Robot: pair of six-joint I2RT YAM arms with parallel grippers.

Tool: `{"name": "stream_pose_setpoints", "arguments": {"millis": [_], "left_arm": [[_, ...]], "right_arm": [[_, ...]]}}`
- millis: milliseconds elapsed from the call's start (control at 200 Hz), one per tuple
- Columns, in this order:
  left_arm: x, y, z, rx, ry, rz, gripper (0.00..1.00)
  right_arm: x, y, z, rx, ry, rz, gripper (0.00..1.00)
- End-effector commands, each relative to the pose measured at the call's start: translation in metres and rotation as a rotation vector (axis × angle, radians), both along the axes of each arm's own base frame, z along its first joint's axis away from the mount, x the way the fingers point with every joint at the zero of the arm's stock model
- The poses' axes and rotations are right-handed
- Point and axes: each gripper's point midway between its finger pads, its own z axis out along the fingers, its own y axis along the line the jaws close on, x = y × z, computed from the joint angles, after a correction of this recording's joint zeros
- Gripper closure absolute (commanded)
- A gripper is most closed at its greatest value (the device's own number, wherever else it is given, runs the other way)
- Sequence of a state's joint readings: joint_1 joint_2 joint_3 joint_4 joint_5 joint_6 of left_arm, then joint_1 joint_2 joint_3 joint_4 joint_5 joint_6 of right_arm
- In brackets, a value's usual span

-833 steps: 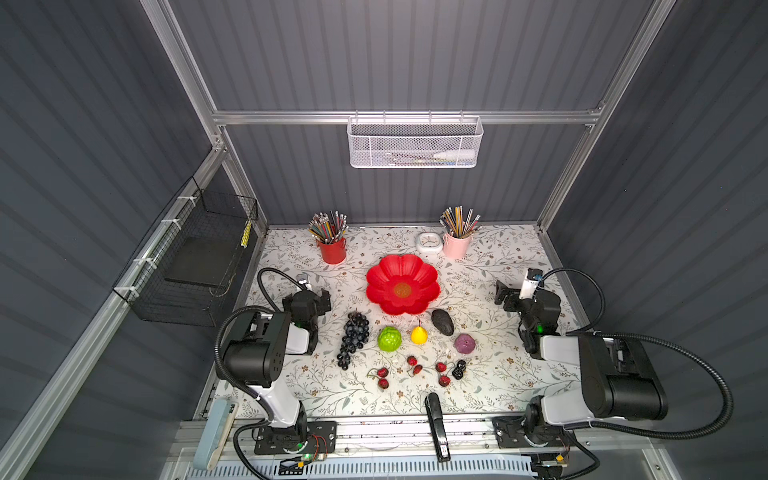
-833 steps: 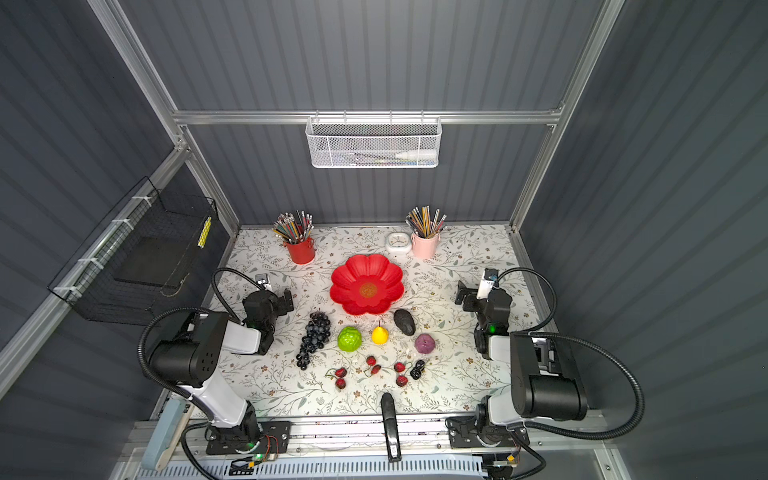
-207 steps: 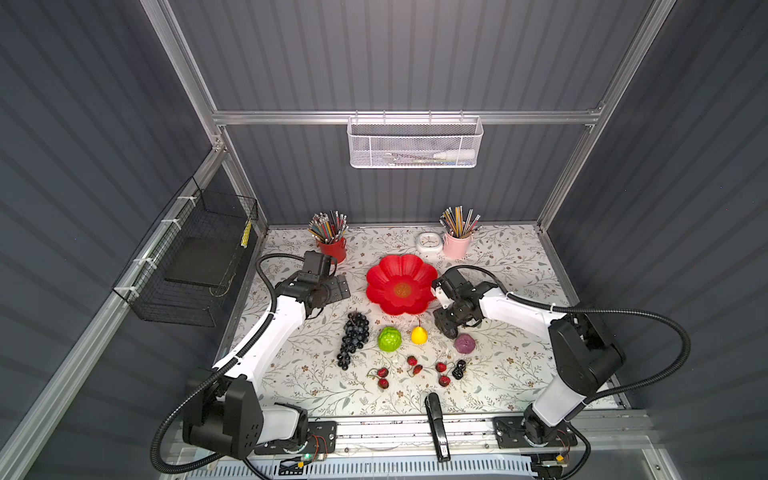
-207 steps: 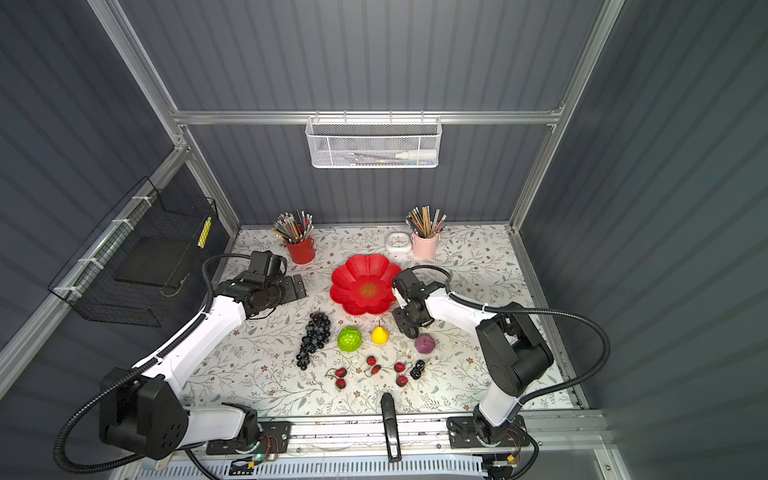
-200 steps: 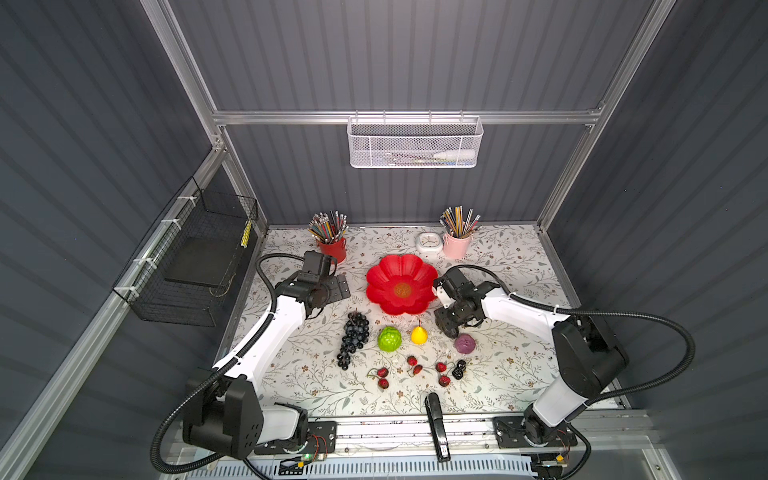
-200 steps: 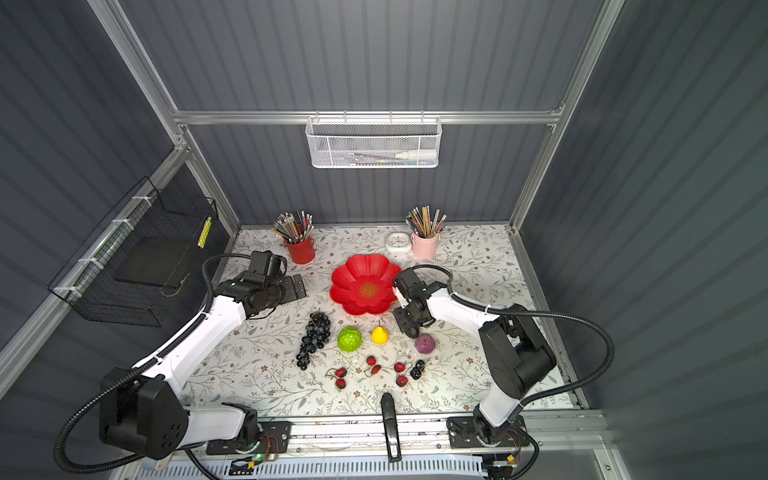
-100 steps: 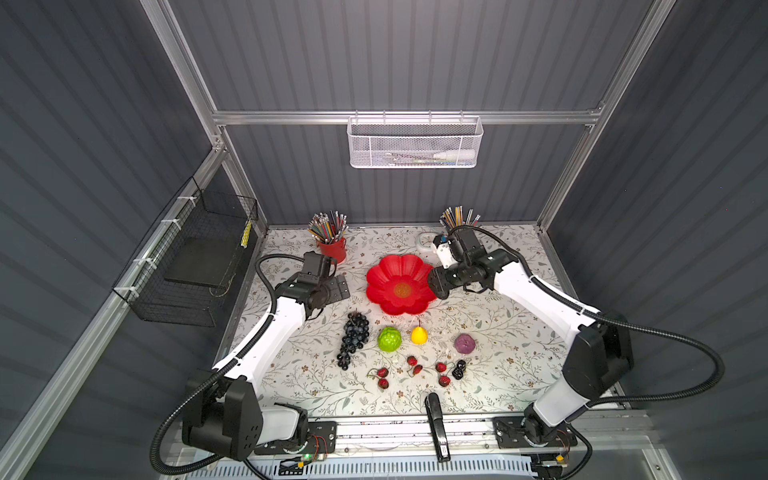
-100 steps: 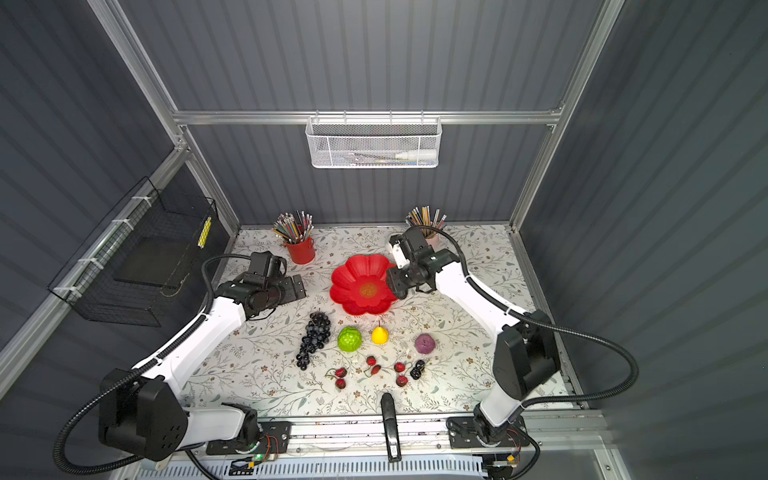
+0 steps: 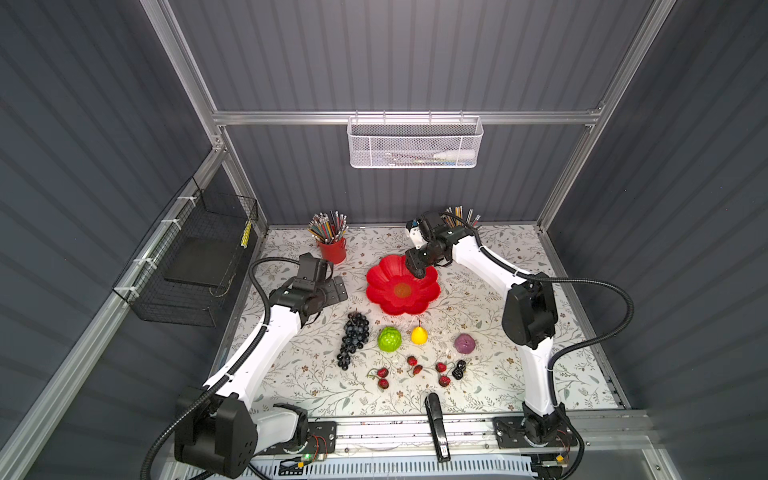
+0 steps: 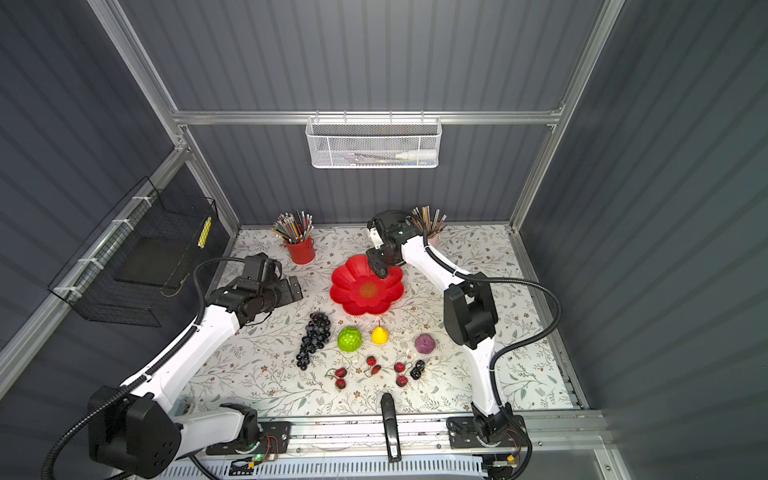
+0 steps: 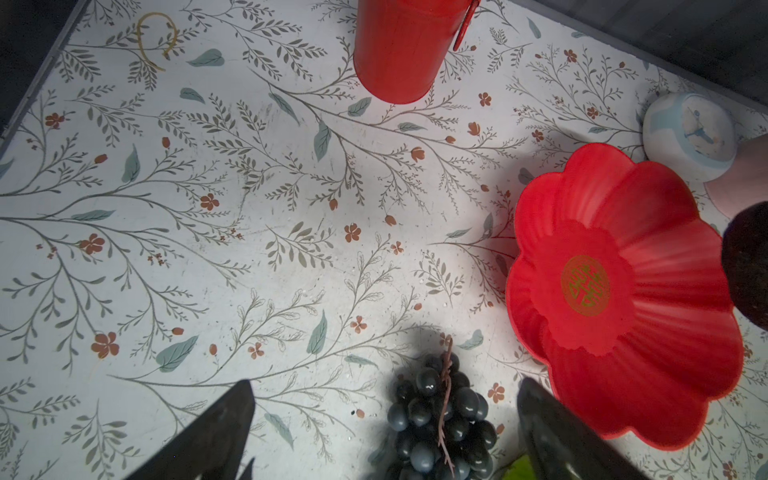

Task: Place and organize the fake fruits in the fruit bowl
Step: 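Lift the avocado with the right gripper and carry it over the red bowl, then lower the avocado into the red bowl and open the right gripper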

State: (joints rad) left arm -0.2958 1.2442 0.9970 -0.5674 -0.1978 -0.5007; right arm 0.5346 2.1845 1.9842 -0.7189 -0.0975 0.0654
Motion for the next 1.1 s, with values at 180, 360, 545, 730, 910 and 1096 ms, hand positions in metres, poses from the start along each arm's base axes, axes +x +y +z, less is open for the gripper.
{"name": "stream_pose_setpoints", "arguments": {"millis": [180, 360, 545, 730, 910, 1096], "left_arm": [[-0.016, 0.003, -0.014, -0.019, 0.050, 0.033, 0.01], [-0.021, 0.005, -0.015, -0.032, 0.045, 0.046, 0.01], [-0.024, 0.006, -0.016, -0.029, 0.051, 0.052, 0.01], [-0.023, 0.005, -0.016, -0.042, 0.051, 0.053, 0.01], [-0.022, 0.004, -0.012, -0.043, 0.044, 0.050, 0.01], [-0.022, 0.004, -0.011, -0.035, 0.046, 0.044, 0.01]], "right_arm": [[-0.008, 0.003, -0.039, -0.082, 0.083, 0.042, 0.57], [-0.007, 0.004, -0.056, -0.097, 0.110, 0.053, 0.57], [-0.003, 0.009, -0.061, -0.091, 0.116, 0.056, 0.55], [-0.002, 0.014, -0.071, -0.084, 0.131, 0.058, 0.54], [-0.002, 0.015, -0.083, -0.092, 0.148, 0.065, 0.52], [-0.002, 0.016, -0.087, -0.096, 0.153, 0.066, 0.50]]}}
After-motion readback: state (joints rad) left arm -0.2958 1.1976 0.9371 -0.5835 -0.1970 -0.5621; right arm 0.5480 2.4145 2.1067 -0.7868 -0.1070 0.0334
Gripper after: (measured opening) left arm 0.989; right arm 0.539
